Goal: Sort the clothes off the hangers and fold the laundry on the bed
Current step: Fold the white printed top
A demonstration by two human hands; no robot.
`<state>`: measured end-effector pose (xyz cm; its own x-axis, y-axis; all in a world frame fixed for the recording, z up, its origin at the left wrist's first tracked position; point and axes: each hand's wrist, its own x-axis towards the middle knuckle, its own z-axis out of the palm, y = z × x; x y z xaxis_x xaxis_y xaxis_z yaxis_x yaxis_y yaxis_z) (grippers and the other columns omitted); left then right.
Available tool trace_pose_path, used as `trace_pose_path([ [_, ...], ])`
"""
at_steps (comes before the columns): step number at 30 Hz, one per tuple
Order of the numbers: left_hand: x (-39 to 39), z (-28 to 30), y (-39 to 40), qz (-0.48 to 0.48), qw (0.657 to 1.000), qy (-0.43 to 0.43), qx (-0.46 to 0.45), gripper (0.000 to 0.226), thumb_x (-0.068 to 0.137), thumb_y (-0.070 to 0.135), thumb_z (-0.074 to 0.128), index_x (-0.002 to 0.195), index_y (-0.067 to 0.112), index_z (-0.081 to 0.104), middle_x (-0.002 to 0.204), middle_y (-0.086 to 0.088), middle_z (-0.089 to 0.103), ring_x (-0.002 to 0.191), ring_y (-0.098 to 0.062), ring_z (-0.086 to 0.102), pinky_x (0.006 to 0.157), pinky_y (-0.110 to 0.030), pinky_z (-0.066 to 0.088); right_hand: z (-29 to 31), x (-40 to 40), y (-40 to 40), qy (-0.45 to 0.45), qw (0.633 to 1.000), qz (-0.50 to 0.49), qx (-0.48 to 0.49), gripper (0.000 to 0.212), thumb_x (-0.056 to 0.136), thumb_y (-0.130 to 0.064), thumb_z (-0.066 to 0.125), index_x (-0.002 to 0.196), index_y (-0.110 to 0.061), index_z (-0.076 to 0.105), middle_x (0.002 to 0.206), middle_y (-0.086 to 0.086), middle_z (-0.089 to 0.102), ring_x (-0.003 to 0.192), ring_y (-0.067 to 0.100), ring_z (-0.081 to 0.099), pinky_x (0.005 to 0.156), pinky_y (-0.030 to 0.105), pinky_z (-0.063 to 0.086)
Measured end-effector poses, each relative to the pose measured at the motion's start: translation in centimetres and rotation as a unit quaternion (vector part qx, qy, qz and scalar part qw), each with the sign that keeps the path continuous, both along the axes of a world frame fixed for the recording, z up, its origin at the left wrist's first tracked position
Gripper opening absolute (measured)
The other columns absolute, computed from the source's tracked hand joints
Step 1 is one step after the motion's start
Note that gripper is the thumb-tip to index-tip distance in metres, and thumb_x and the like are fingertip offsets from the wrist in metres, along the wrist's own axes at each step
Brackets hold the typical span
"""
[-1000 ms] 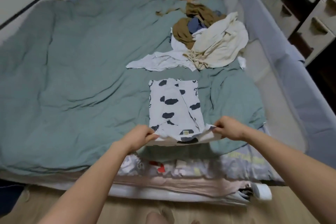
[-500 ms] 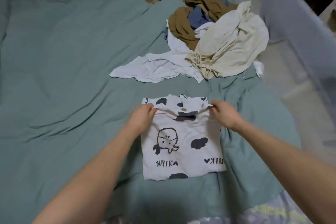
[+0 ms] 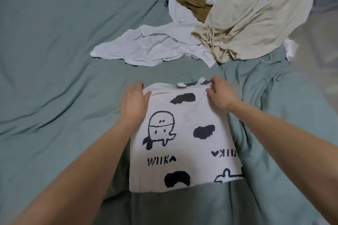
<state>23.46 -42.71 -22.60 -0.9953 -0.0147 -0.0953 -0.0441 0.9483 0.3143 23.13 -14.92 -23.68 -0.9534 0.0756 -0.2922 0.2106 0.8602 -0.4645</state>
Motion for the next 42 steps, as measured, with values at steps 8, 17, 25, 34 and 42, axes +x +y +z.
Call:
trace_pose_path([
  [8, 9.1, 1.8, -0.6, -0.039, 0.997, 0.006, 0.063, 0.036, 0.095, 0.028, 0.055, 0.126, 0.011, 0.053, 0.128, -0.007, 0.05, 0.119, -0.025, 0.042, 0.1, -0.038, 0.036, 2.0, 11.7, -1.1, 0.08, 0.99, 0.111, -0.016, 0.034, 0.094, -0.027, 0.051, 0.123, -0.007, 0.052, 0.13, 0.009, 0.047, 0.122, 0.026, 0.043, 0.1, 0.038, 0.038],
  [17, 20.6, -1.3, -1.1, -0.344, 0.92, -0.095, -0.164, 0.081, 0.076, 0.062, 0.062, 0.141, 0.015, 0.048, 0.147, -0.01, 0.044, 0.136, -0.032, 0.042, 0.112, -0.052, 0.03, -0.3, 22.3, 0.6, -0.105, 0.899, 0.388, 0.172, 0.083, 0.092, -0.041, 0.047, 0.153, -0.022, -0.006, 0.158, 0.002, -0.017, 0.147, 0.021, -0.013, 0.116, 0.038, -0.012],
  [25, 21.2, -2.1, -0.7, -0.334, 0.927, -0.061, -0.158, 0.068, 0.079, -0.003, 0.018, 0.141, 0.004, 0.045, 0.148, -0.016, 0.041, 0.136, -0.035, 0.041, 0.112, -0.052, 0.027, -2.9, 23.1, 0.7, 0.013, 0.909, 0.324, 0.26, 0.066, 0.064, 0.006, 0.077, 0.126, 0.006, 0.056, 0.13, 0.028, 0.055, 0.117, 0.04, 0.058, 0.098, 0.044, 0.045],
  [34, 20.1, 3.3, -1.0, -0.355, 0.886, -0.278, -0.104, 0.08, 0.087, -0.02, 0.026, 0.155, 0.018, 0.003, 0.162, -0.005, -0.004, 0.149, -0.018, 0.001, 0.12, -0.03, -0.001, 2.0, 21.5, 0.3, -0.038, 0.871, 0.363, 0.329, 0.014, 0.085, -0.006, 0.058, 0.097, -0.012, 0.063, 0.096, 0.005, 0.065, 0.091, 0.023, 0.064, 0.074, 0.031, 0.035],
  [42, 18.9, 7.4, -3.1, -0.254, 0.881, -0.394, 0.057, 0.028, 0.084, 0.017, 0.07, 0.063, 0.016, 0.052, 0.062, 0.002, 0.046, 0.06, -0.011, 0.04, 0.06, -0.031, 0.033, 9.7, 19.7, 1.0, -0.29, 0.888, 0.309, 0.178, 0.011, 0.082, 0.004, 0.052, 0.087, -0.001, 0.06, 0.096, 0.015, 0.063, 0.099, 0.031, 0.062, 0.07, 0.033, 0.045],
])
